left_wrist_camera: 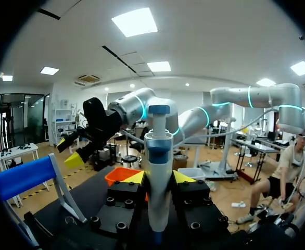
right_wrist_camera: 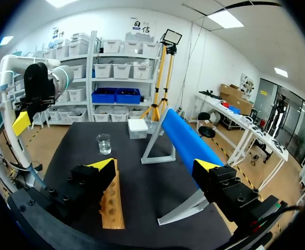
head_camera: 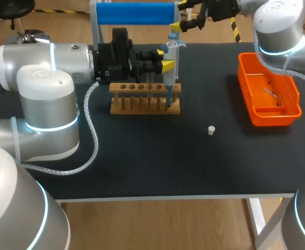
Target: Invert the test tube, pick up the pipette, mount the tip to pipette, aspirate from beaker and dispense into the tube, eject the tip, return the pipette, and cap with the stopper.
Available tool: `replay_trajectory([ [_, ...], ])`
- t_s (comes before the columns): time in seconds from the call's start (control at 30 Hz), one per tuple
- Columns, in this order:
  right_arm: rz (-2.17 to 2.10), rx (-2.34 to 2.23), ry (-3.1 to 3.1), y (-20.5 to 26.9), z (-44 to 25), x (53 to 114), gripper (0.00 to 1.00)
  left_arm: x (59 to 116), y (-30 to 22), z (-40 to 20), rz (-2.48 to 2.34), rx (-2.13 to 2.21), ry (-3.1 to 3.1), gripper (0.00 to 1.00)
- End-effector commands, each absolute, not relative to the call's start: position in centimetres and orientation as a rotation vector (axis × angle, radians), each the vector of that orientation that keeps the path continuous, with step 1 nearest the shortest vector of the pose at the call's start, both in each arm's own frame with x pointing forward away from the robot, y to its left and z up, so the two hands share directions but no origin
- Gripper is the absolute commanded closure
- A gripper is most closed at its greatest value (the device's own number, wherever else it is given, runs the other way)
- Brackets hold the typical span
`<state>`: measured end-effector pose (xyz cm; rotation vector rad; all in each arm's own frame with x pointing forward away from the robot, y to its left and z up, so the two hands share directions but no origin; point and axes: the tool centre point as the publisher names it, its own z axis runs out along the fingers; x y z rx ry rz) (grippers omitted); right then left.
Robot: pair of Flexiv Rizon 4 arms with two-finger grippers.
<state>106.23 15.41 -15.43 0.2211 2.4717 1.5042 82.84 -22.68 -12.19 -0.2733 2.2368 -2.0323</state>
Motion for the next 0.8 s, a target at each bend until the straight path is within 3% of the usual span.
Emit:
replay_trajectory([
  [0.03,1.485,0.228,2.493,16.6,-15.7,107.5,0.00,82.8,-22.7,-12.3,-2.035,-0.274,2.232,1.00],
  [0.8,1.510,0.346,2.495,19.4,-17.6,109.8,0.00,82.8,-22.7,-12.3,-2.035,-0.274,2.232,1.00],
])
